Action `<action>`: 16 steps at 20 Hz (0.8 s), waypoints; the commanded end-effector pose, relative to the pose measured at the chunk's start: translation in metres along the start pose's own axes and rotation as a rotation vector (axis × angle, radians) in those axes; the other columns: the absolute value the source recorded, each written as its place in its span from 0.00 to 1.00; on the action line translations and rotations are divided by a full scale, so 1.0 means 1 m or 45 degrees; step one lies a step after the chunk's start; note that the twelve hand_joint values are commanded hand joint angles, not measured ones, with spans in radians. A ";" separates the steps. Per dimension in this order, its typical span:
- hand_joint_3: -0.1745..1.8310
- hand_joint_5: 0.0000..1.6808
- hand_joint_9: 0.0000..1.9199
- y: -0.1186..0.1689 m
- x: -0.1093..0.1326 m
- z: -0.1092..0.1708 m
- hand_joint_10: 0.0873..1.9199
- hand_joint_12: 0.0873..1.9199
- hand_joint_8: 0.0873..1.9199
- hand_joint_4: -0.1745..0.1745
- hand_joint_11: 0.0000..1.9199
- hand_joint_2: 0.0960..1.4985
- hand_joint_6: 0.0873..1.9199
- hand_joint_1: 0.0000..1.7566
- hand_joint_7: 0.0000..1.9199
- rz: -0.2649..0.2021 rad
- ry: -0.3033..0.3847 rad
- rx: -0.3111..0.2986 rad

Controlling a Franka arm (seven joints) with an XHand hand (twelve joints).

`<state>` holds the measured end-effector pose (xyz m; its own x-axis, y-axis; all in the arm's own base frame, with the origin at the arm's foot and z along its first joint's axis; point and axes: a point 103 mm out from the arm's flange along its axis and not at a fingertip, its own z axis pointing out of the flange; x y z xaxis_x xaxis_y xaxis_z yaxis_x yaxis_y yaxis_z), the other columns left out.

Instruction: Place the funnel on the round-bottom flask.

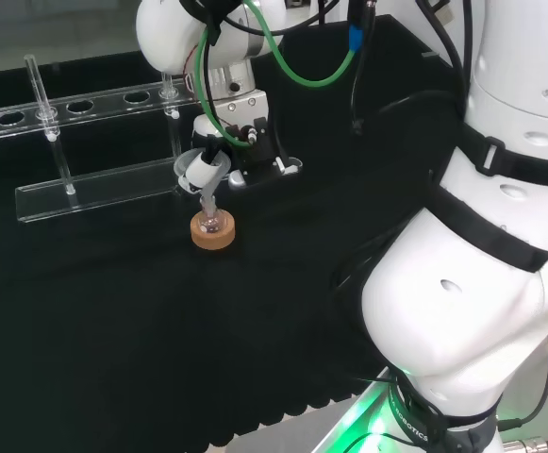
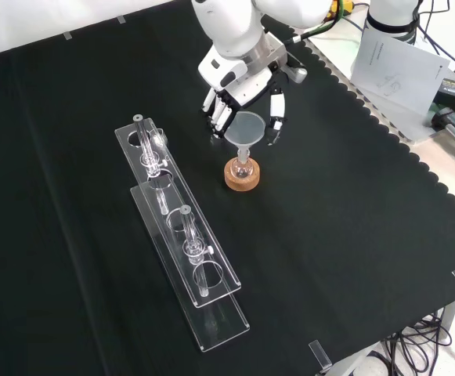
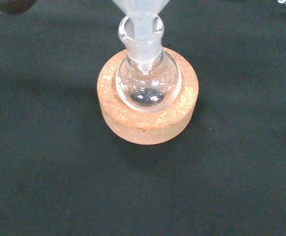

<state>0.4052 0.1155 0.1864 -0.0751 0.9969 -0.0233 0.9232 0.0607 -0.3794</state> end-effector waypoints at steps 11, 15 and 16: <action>0.35 0.35 0.44 0.006 -0.009 0.009 0.26 0.65 0.36 0.37 0.26 0.49 0.19 0.42 0.31 -0.008 0.028 0.008; 0.34 0.31 0.43 0.005 -0.009 0.009 0.27 0.66 0.36 0.36 0.25 0.46 0.17 0.41 0.30 -0.014 0.015 0.010; 0.34 0.31 0.42 0.005 -0.009 0.008 0.27 0.66 0.37 0.36 0.25 0.45 0.17 0.41 0.30 -0.017 0.016 0.008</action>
<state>0.4076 0.1067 0.1763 -0.0774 0.9970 -0.0063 0.9197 0.0690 -0.3865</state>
